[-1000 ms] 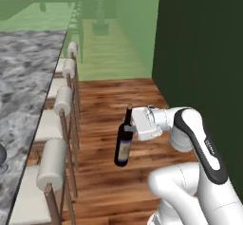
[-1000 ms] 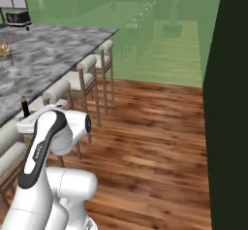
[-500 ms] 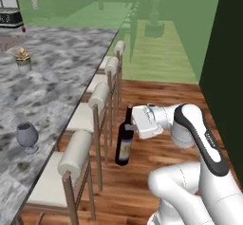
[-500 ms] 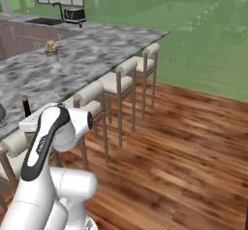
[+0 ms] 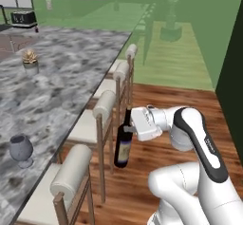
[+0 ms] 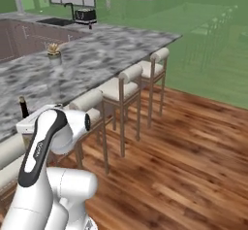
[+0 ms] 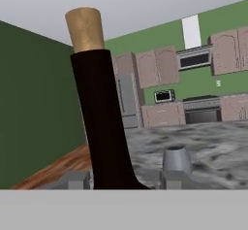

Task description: There is a wine glass and glass cup on the dining counter. Place the wine bottle next to the wine glass and the juice bottle next to the glass cup.

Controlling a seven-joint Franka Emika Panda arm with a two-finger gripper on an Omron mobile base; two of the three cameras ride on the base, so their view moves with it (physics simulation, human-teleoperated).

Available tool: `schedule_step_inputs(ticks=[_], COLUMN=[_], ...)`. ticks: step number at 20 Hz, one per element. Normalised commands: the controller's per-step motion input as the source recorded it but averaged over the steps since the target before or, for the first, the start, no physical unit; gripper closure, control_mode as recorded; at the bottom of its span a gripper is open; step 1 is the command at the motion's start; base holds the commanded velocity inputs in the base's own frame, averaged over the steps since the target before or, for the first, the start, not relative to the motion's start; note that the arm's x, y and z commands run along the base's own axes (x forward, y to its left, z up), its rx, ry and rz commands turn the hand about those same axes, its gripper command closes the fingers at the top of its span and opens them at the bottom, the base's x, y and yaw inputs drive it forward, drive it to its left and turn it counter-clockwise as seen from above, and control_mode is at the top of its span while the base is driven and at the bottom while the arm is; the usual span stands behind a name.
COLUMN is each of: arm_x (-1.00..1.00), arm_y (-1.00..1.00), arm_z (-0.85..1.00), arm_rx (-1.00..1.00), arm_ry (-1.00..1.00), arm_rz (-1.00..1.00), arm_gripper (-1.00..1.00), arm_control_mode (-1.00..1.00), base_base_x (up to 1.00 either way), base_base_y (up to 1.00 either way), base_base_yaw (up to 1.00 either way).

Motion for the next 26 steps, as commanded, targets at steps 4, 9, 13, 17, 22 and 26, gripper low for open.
schedule_step_inputs(ticks=[4,9,13,17,22,26], arm_x=[0.00,0.00,0.00,0.00,0.00,0.00], arm_y=[0.00,0.00,0.00,0.00,0.00,0.00], arm_z=[0.00,0.00,0.00,0.00,0.00,0.00], arm_rx=[0.00,0.00,0.00,0.00,0.00,0.00], arm_ry=[0.00,0.00,0.00,0.00,0.00,0.00], arm_rz=[0.00,0.00,0.00,0.00,0.00,0.00], arm_gripper=[1.00,1.00,1.00,1.00,1.00,1.00], arm_control_mode=[1.00,1.00,1.00,1.00,1.00,1.00], base_base_x=[0.13,0.23,0.30,0.35,0.37,0.55], base_base_y=[-0.09,0.00,-0.01,-0.03,-0.09,-0.08], base_base_yaw=[0.05,0.22,0.33,0.35,0.33,0.28])
